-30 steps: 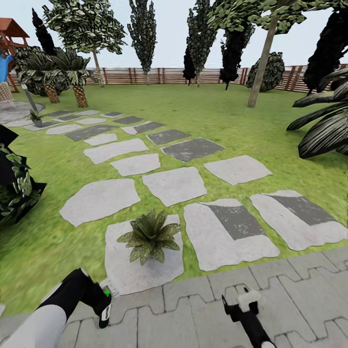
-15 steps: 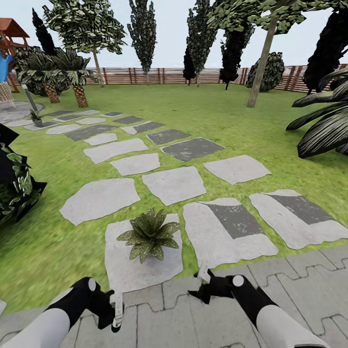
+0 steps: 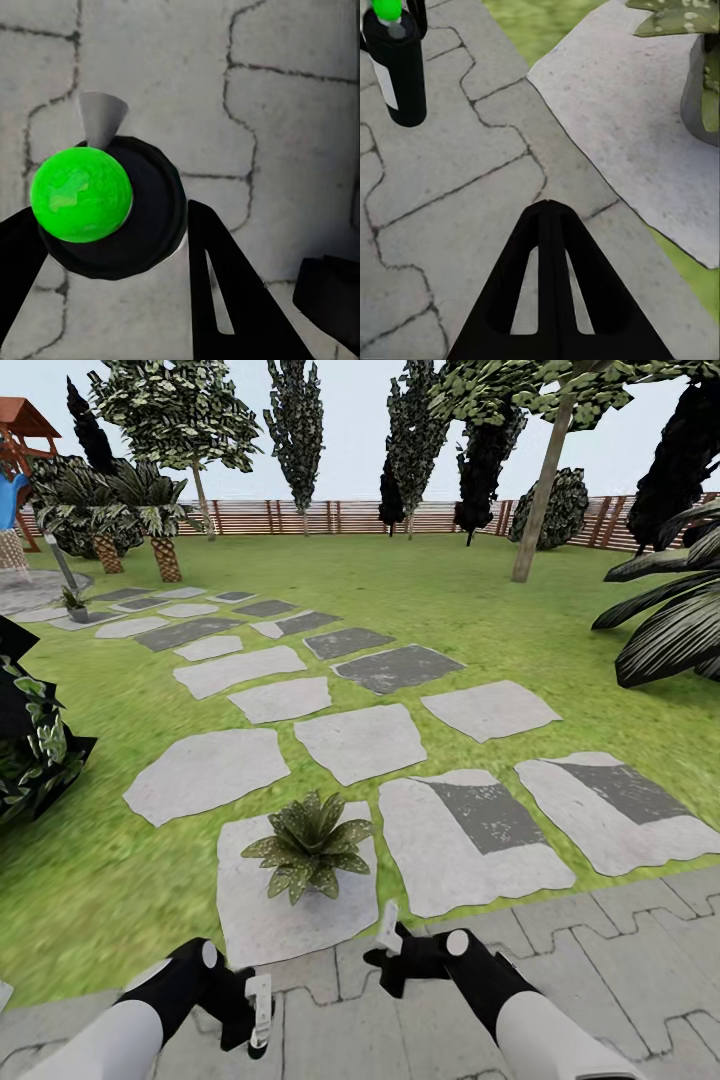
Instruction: Pick up the pesticide atomizer in the garden and spray insectifuge to fully cover both potted plants in the garden.
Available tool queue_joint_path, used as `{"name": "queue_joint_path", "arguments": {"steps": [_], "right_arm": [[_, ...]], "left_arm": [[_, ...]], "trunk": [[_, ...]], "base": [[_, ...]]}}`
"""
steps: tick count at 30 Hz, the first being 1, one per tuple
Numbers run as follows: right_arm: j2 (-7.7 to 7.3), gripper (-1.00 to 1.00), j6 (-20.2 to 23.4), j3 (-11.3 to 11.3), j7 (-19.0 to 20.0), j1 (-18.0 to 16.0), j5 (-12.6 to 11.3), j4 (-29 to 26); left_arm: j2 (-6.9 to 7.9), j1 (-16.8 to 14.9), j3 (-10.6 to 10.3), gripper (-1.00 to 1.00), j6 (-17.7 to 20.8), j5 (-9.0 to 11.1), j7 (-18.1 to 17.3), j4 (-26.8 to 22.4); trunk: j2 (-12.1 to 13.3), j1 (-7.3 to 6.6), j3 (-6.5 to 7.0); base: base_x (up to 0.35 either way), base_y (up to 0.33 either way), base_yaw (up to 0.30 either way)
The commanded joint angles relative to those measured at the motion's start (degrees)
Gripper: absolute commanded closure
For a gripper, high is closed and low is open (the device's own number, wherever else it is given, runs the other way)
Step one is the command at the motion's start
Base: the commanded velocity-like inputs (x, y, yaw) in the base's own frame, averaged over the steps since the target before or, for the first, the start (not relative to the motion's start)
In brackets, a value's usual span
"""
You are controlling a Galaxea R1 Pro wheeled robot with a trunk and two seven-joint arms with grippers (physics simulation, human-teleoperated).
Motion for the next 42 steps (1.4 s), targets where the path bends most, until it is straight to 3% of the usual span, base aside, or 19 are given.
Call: {"name": "queue_joint_path", "arguments": {"steps": [1, 7, 10, 14, 23, 26, 36, 38, 42], "right_arm": [[0.19, 1.00, -0.25, 0.01, 0.04, -0.01, 0.79, -0.05], [1.62, 1.00, -0.27, 0.01, 0.52, -0.01, 1.16, 0.02], [2.00, 1.00, -0.34, 0.01, 5.33, -0.01, 1.20, -0.30], [2.04, 1.00, -0.36, 0.00, 5.96, -0.03, 1.17, -1.18], [2.03, 1.00, -0.36, -0.07, 6.02, -0.02, 1.12, -1.29], [2.04, 1.00, -0.36, -0.07, 6.02, 0.00, 1.12, -1.29], [2.64, 1.00, -0.28, -0.05, 6.02, -0.02, 1.04, -1.46], [2.64, 1.00, -0.27, -0.06, 6.02, -0.01, 1.06, -1.47], [2.64, 1.00, -0.27, -0.05, 6.02, 0.03, 1.11, -1.47]], "left_arm": [[-0.16, -0.01, 0.15, 1.00, -0.48, -0.38, -0.13, -0.07], [-1.65, -0.01, 0.36, 1.00, -1.38, 0.10, 0.17, -0.07], [-1.86, -0.01, 0.51, 1.00, -4.02, 1.78, 0.18, -0.07], [-2.04, -0.01, 0.52, 1.00, -4.40, 3.13, 0.17, -0.07], [-5.88, -0.01, 0.53, 1.00, -4.49, 4.38, 0.34, -0.07], [-6.19, -0.01, 0.53, 1.00, -4.48, 5.77, 1.07, -0.07], [-7.03, -0.01, 0.64, 1.00, -4.48, 6.30, 1.65, -0.14], [-7.21, -0.01, 0.60, 1.00, -4.55, 8.24, 1.61, -0.15], [-7.56, -0.01, 0.53, 1.00, -4.57, 8.77, 1.58, -0.16]], "trunk": [[-0.02, -0.01, -0.05], [-0.02, -0.01, -0.05], [-0.02, -0.01, -0.05], [-0.02, -0.01, -0.05], [-0.02, -0.01, -0.05], [-0.02, -0.01, -0.05], [-0.02, -0.01, -0.05], [-0.02, -0.01, -0.05], [-0.02, -0.01, -0.05]], "base": [[0.000, 0.000, 0.000], [0.000, 0.000, 0.000], [0.000, 0.000, 0.000], [0.000, 0.000, 0.000], [0.000, 0.000, 0.000], [0.000, 0.000, 0.000], [0.000, 0.000, 0.000], [0.000, 0.000, 0.000], [0.000, 0.000, 0.000]]}}
